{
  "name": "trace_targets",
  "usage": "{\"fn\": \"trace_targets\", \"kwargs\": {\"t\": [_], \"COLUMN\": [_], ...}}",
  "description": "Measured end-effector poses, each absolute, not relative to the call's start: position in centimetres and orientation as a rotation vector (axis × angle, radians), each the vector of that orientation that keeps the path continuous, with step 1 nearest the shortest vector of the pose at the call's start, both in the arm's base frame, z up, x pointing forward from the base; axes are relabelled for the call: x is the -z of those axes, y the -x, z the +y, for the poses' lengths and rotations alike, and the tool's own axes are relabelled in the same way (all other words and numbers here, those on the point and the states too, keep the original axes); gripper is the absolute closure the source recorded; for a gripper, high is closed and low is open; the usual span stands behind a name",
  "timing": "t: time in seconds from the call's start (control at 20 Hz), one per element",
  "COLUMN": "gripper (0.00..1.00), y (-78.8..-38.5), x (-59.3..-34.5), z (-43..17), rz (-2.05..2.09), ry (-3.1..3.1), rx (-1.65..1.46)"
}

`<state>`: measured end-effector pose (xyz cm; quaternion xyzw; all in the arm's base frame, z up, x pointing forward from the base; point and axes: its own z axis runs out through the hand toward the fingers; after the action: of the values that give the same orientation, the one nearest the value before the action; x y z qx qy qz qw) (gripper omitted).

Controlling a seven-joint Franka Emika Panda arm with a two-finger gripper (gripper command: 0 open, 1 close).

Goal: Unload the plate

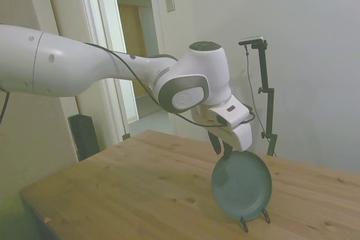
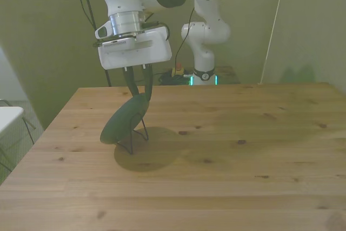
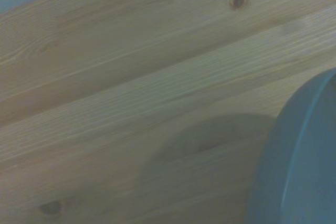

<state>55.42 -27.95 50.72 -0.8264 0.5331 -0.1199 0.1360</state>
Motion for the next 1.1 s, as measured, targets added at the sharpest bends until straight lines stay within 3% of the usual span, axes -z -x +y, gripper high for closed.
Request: {"fn": "trace_targets", "kwargs": {"t": [0.85, 1.1], "gripper": [1.00, 1.00], "y": [-54.3, -54.2], "x": [-51.4, -53.3], "z": [-29.7, -29.5], "rz": [1.553, 1.537], "ry": [2.377, 2.352], "rx": [0.371, 0.398]}}
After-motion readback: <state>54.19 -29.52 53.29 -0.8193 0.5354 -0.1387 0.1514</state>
